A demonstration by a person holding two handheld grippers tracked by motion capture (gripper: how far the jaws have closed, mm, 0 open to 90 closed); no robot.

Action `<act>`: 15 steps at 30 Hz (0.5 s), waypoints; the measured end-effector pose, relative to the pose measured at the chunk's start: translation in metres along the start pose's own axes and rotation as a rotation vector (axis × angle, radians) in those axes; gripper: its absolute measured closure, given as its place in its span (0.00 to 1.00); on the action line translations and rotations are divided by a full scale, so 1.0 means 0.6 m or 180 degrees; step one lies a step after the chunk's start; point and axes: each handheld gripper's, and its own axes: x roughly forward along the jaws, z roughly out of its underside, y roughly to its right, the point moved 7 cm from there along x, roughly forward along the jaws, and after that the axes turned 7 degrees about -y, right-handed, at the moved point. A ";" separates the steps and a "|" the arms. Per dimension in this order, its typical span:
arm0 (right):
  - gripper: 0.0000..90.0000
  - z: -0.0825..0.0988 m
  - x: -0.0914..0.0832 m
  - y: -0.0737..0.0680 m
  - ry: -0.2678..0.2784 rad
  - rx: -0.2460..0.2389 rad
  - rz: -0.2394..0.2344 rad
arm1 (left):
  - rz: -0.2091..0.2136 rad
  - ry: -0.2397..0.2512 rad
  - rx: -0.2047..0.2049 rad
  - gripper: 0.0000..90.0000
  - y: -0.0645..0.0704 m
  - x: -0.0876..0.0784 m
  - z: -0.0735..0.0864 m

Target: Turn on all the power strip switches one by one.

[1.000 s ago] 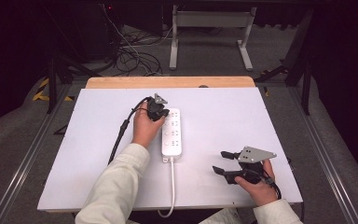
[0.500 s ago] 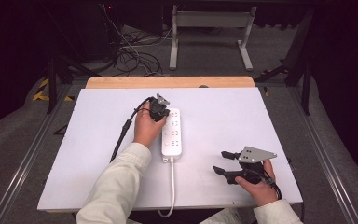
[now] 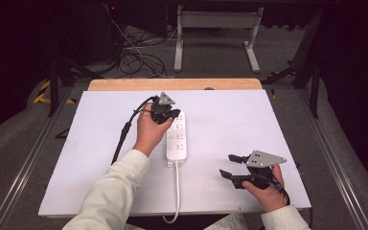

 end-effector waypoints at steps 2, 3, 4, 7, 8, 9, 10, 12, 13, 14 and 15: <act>0.41 0.000 0.000 0.001 -0.0005 0.0002 0.0005 | 0.0011 0.0059 0.0028 0.89 0.005 -0.017 -0.005; 0.41 0.000 0.000 0.001 -0.0007 0.0002 0.0007 | 0.0011 0.0092 0.0037 0.87 0.008 -0.027 -0.007; 0.40 0.000 0.000 0.001 -0.0007 0.0001 0.0009 | 0.0022 0.0112 0.0075 0.85 0.011 -0.037 -0.008; 0.40 0.000 -0.001 0.001 -0.0001 0.0003 0.0016 | 0.0088 0.0120 0.0116 0.78 0.023 -0.065 -0.007; 0.40 0.000 -0.001 0.001 0.0002 0.0009 0.0021 | 0.0093 0.0135 0.0139 0.75 0.027 -0.074 -0.006; 0.40 0.000 -0.002 0.002 0.0002 0.0014 0.0027 | 0.0104 0.0156 0.0155 0.71 0.031 -0.083 -0.004; 0.39 0.000 -0.002 0.002 0.0009 0.0011 0.0028 | 0.0126 0.0175 0.0167 0.67 0.036 -0.092 -0.001; 0.39 -0.001 -0.003 0.003 0.0012 0.0019 0.0042 | 0.0161 0.0247 0.0180 0.61 0.043 -0.113 0.005; 0.38 0.000 -0.002 0.004 0.0014 0.0015 0.0050 | 0.0164 0.0269 0.0173 0.59 0.044 -0.120 0.007; 0.38 0.000 -0.002 0.005 0.0016 0.0015 0.0058 | 0.0187 0.0311 0.0152 0.58 0.047 -0.128 0.010; 0.38 -0.001 -0.002 0.004 0.0024 0.0014 0.0060 | 0.0181 0.0330 0.0161 0.56 0.048 -0.136 0.014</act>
